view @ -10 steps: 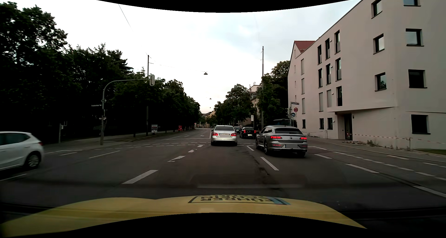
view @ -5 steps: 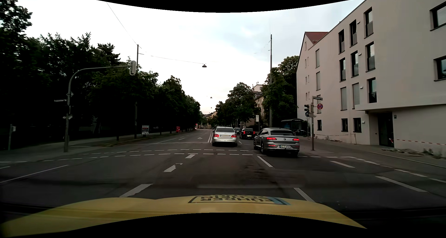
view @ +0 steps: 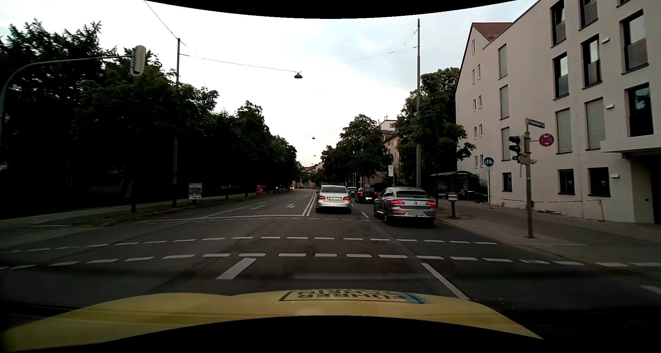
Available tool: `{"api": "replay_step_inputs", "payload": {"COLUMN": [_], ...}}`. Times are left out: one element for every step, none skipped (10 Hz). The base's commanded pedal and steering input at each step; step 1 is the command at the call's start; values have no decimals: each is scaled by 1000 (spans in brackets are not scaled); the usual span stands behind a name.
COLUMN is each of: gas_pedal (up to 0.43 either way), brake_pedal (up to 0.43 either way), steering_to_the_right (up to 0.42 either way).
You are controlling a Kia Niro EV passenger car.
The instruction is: Follow the waypoints while adhering to traffic rules and regulations
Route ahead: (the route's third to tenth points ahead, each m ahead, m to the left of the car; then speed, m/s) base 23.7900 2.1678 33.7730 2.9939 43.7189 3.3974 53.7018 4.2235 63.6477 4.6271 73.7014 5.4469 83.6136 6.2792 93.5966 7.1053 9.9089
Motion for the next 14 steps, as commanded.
{"api": "replay_step_inputs", "payload": {"gas_pedal": [169,150,138,118,110,110,110,110,110,98,98,98,87,79], "brake_pedal": [0,0,0,0,0,0,0,0,0,0,0,0,0,0], "steering_to_the_right": [-12,-12,-14,-14,-14,-14,-13,-12,-12,-12,-12,-12,-13,-12]}}
